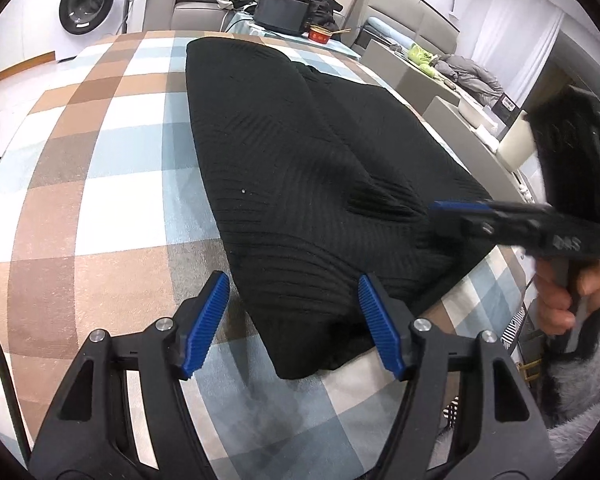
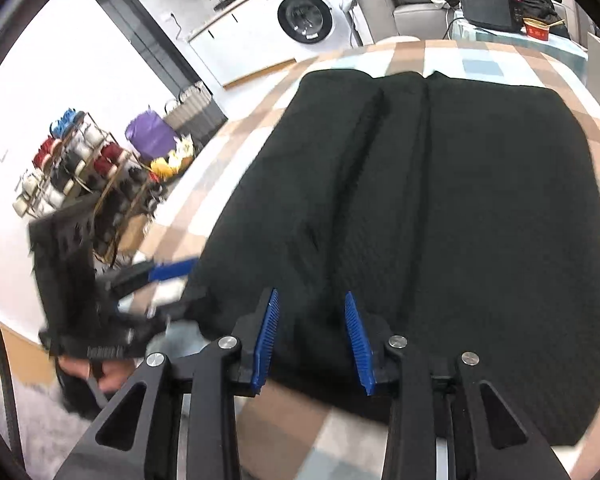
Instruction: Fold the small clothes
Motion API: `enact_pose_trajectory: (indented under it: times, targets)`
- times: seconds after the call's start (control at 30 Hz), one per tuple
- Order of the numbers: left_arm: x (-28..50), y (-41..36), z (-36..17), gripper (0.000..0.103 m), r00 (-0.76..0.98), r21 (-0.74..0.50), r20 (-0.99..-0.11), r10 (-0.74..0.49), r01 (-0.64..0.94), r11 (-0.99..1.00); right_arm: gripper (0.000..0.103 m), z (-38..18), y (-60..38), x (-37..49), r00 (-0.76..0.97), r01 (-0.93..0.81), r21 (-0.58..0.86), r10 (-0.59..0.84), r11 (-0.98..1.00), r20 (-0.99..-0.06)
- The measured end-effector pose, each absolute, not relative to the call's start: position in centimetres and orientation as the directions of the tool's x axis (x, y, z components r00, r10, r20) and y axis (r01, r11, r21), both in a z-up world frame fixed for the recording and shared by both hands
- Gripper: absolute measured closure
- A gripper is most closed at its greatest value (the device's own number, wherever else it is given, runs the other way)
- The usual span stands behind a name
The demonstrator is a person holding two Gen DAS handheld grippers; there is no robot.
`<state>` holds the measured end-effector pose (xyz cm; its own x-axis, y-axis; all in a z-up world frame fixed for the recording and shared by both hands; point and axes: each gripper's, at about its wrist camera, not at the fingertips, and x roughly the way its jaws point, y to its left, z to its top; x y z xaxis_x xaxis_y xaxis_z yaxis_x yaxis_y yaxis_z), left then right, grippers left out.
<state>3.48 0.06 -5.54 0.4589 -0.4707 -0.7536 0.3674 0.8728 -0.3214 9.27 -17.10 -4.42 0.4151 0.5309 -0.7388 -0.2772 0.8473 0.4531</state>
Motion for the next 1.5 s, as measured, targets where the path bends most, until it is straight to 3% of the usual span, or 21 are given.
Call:
enact_pose_trajectory:
  times: [0.1, 0.17, 0.23, 0.37, 0.5, 0.6, 0.67, 0.77, 0.9, 0.97, 1.0, 1.2, 1.43, 1.5]
  targets:
    - [3.2, 0.8, -5.1, 0.038, 0.473, -0.332, -0.744, -0.472, 0.351, 0.876, 0.07, -6.4, -15.8, 11.2, 0.372, -0.257, 0.478, 0.542, 0.84, -0.753]
    - [3.1, 1.5, -4.8, 0.038, 0.49, -0.34, -0.735, -0.468, 0.331, 0.88, 0.093, -6.6, -15.1, 11.6, 0.376, -0.26, 0.468, 0.535, 0.845, -0.757]
    - [3.1, 2.1, -4.4, 0.038, 0.507, -0.34, -0.729, -0.46, 0.315, 0.886, 0.095, -5.0, -15.0, 10.9, 0.418, -0.302, 0.466, 0.554, 0.832, -0.72]
    - [3.3, 3.2, -3.7, 0.038, 0.527, -0.36, -0.714, -0.461, 0.288, 0.887, 0.095, -1.4, -17.0, 9.2, 0.508, -0.326, 0.446, 0.552, 0.834, -0.661]
    - [3.6, 2.1, -4.1, 0.038, 0.509, -0.343, -0.728, -0.46, 0.312, 0.886, 0.095, -3.8, -18.9, 9.3, 0.474, -0.218, 0.404, 0.459, 0.888, -0.752]
    - [3.7, 0.7, -5.1, 0.038, 0.476, -0.317, -0.756, -0.45, 0.335, 0.887, 0.084, -5.5, -19.3, 9.3, 0.429, -0.195, 0.445, 0.484, 0.874, -0.763]
    - [3.5, 0.3, -5.4, 0.038, 0.477, -0.284, -0.768, -0.428, 0.345, 0.895, 0.068, -5.3, -19.7, 8.5, 0.422, -0.217, 0.483, 0.528, 0.848, -0.737]
    - [3.3, 0.8, -5.7, 0.037, 0.479, -0.286, -0.769, -0.423, 0.333, 0.898, 0.062, -5.0, -20.0, 7.2, 0.428, -0.265, 0.521, 0.583, 0.811, -0.69]
    - [3.4, 1.4, -6.0, 0.035, 0.471, -0.309, -0.768, -0.433, 0.319, 0.896, 0.065, -6.0, -19.0, 6.6, 0.4, -0.31, 0.477, 0.568, 0.823, -0.719]
    - [3.4, 1.4, -6.0, 0.035, 0.472, -0.309, -0.768, -0.433, 0.318, 0.896, 0.091, -6.1, -18.8, 6.8, 0.393, -0.324, 0.443, 0.545, 0.836, -0.741]
    - [3.4, 1.6, -6.1, 0.035, 0.473, -0.311, -0.767, -0.433, 0.316, 0.896, 0.092, -5.8, -18.6, 7.1, 0.393, -0.329, 0.422, 0.529, 0.845, -0.752]
    - [3.4, 2.5, -4.9, 0.035, 0.52, -0.322, -0.741, -0.425, 0.281, 0.904, 0.094, -0.3, -19.0, 5.9, 0.452, -0.348, 0.481, 0.593, 0.805, -0.666]
    - [3.9, 1.4, -5.1, 0.035, 0.5, -0.326, -0.745, -0.442, 0.305, 0.895, 0.094, -6.2, -19.6, 6.3, 0.321, -0.19, 0.437, 0.476, 0.879, -0.819]
    - [3.7, 0.5, -5.2, 0.035, 0.491, -0.31, -0.75, -0.443, 0.331, 0.891, 0.092, -6.3, -19.9, 6.2, 0.333, -0.185, 0.467, 0.503, 0.864, -0.798]
